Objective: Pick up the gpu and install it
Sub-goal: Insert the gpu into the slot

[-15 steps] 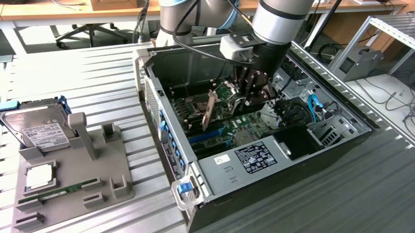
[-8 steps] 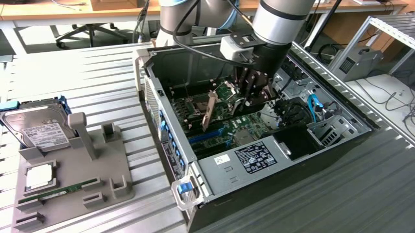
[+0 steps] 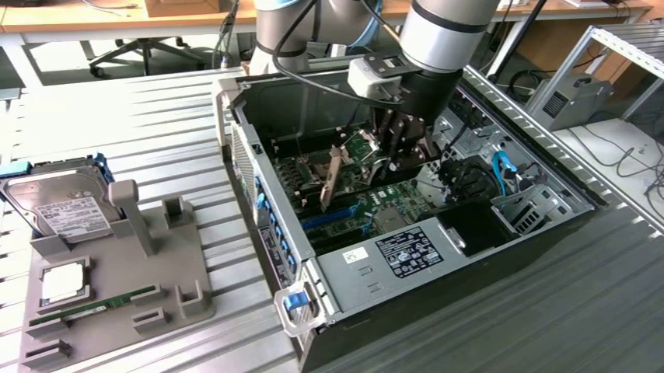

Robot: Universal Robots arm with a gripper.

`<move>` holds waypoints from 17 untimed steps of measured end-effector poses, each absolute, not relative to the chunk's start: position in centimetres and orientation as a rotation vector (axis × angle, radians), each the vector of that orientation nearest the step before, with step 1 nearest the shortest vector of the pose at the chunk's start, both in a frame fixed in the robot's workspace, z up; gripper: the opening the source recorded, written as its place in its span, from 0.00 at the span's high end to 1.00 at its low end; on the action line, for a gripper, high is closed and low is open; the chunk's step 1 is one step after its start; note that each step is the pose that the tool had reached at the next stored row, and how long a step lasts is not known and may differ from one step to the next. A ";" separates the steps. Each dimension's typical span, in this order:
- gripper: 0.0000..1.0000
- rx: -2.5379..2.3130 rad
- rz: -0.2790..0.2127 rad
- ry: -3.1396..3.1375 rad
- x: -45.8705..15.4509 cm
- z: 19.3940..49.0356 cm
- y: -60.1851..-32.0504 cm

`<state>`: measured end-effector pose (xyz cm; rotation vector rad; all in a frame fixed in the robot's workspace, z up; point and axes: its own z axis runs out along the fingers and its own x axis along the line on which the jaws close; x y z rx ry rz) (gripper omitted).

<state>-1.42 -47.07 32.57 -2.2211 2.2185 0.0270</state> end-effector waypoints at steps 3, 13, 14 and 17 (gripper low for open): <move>0.73 -2.190 0.027 2.249 -1.4 32.5 -47.1; 0.73 -2.120 0.034 2.228 -1.4 32.5 -47.1; 0.73 -2.120 0.034 2.229 -1.4 32.4 -47.1; 0.73 -2.120 0.034 2.229 -2.1 32.1 -47.4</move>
